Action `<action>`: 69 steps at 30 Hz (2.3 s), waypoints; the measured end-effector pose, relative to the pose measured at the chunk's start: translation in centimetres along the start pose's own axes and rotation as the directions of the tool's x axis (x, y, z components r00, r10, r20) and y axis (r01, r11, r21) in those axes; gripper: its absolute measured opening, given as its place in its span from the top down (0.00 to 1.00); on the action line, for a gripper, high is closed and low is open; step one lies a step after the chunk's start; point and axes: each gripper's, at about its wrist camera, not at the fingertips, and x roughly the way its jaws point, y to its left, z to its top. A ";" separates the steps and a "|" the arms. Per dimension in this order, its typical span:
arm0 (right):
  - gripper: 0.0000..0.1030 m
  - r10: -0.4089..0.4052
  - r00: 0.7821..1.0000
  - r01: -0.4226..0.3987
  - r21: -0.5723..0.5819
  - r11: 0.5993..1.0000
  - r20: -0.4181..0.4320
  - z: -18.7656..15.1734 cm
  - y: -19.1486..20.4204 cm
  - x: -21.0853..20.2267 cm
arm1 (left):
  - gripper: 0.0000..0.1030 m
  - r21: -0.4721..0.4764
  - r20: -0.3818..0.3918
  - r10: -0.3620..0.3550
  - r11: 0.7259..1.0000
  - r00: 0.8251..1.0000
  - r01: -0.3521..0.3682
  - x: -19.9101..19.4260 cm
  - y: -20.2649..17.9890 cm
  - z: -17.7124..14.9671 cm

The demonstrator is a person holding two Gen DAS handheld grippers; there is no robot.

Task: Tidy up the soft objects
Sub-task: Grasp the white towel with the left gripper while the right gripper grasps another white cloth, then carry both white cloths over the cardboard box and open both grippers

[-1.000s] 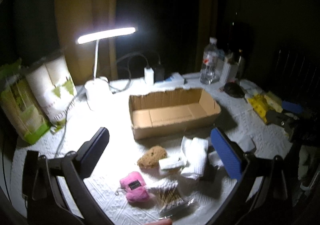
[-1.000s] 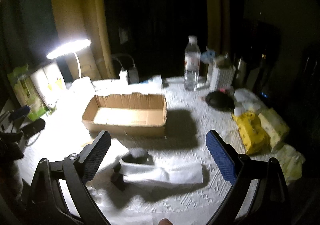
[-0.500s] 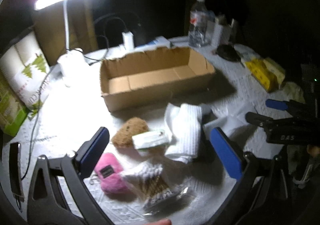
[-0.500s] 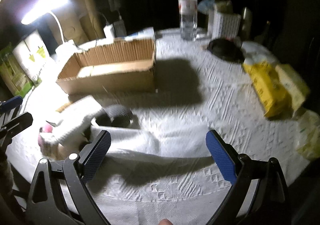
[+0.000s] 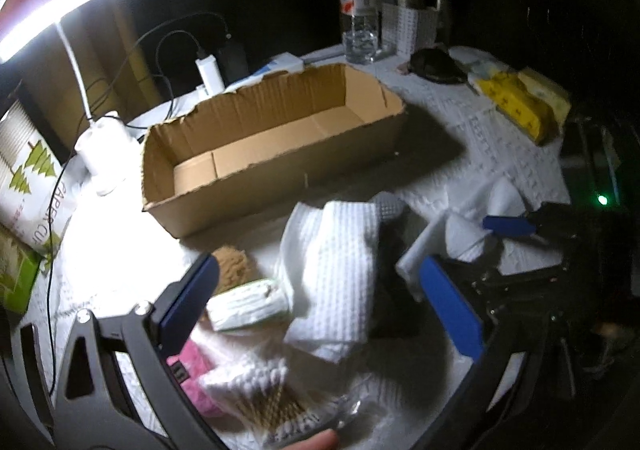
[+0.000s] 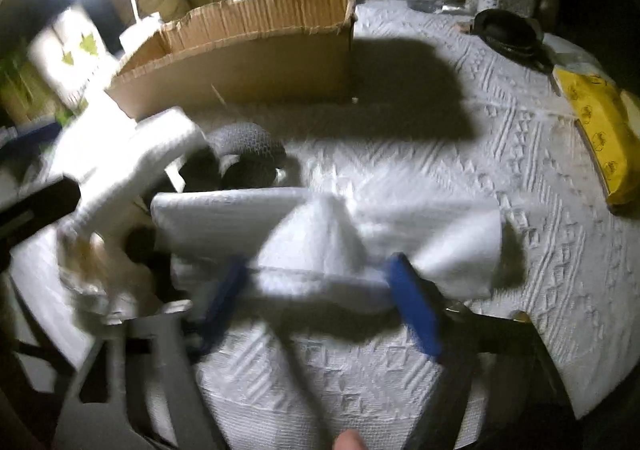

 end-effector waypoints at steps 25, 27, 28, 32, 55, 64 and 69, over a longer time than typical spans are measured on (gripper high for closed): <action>0.87 0.034 0.966 -0.064 0.108 0.992 0.255 0.8 -5.4 -6.8 | 0.83 0.080 -0.047 -0.005 0.997 0.999 0.009 1.6 -0.5 0.7; 0.87 0.035 0.962 -0.065 0.102 0.993 0.270 1.1 -5.3 -7.4 | 0.85 0.067 -0.022 -0.024 0.997 0.999 0.026 1.0 -0.2 0.9; 0.88 0.034 0.960 -0.063 0.100 0.993 0.278 1.3 -5.2 -7.7 | 0.85 0.057 -0.010 -0.038 0.998 0.999 0.038 0.7 0.0 1.0; 0.87 0.031 0.954 -0.062 0.095 0.993 0.299 1.8 -5.0 -8.5 | 0.87 0.025 0.040 -0.078 0.997 0.996 0.077 -0.5 0.7 1.5; 0.88 0.085 0.925 -0.088 -0.010 0.996 0.370 7.7 -2.0 -10.0 | 0.87 -0.120 0.249 -0.240 0.954 0.938 0.276 -3.5 6.2 6.9; 0.87 0.151 0.917 -0.143 -0.048 0.989 0.370 11.0 -0.6 -9.0 | 0.87 -0.135 0.276 -0.239 0.949 0.931 0.283 -2.6 7.5 8.3; 0.87 0.215 0.908 -0.208 -0.058 0.976 0.360 12.9 -0.1 -8.3 | 0.87 -0.157 0.287 -0.236 0.944 0.929 0.289 -2.1 8.3 8.7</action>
